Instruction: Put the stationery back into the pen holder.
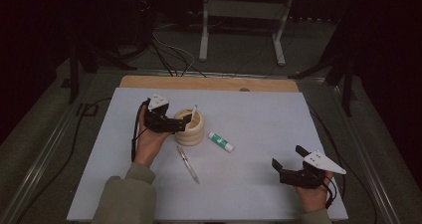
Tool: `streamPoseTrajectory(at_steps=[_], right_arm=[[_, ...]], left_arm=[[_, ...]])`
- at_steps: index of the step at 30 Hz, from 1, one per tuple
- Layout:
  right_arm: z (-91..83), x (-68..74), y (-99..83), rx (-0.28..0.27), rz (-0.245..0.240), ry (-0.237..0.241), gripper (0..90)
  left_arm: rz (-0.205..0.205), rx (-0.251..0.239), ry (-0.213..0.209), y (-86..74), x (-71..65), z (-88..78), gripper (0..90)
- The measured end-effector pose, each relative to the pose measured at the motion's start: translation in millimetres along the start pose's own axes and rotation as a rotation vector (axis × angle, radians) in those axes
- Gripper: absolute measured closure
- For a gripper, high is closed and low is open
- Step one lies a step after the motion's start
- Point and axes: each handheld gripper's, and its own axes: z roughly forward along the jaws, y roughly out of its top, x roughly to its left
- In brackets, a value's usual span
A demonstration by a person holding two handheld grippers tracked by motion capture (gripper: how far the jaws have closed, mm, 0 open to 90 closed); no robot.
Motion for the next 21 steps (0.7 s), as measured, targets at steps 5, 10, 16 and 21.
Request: streamPoseTrajectory(at_steps=[5, 10, 16, 21], right_arm=[[-0.2, 0.1, 0.1, -0.001, 0.001, -0.001, 0.0], [-0.1, 0.2, 0.0, -0.001, -0.001, -0.002, 0.0], [-0.2, 0.6, 0.1, -0.001, 0.001, -0.002, 0.0], [-0.2, 0.6, 0.0, 0.0, 0.001, -0.004, 0.0]], left_arm=[[0.01, -0.009, 0.01, -4.9, 4.4, -11.1, 1.5], [0.009, -0.023, 0.004, -13.2, 9.0, -24.8, 1.5], [0.044, -0.035, 0.039, -25.3, 10.5, -43.1, 1.5], [0.058, -0.073, 0.044, -34.9, 10.1, -61.0, 1.5]])
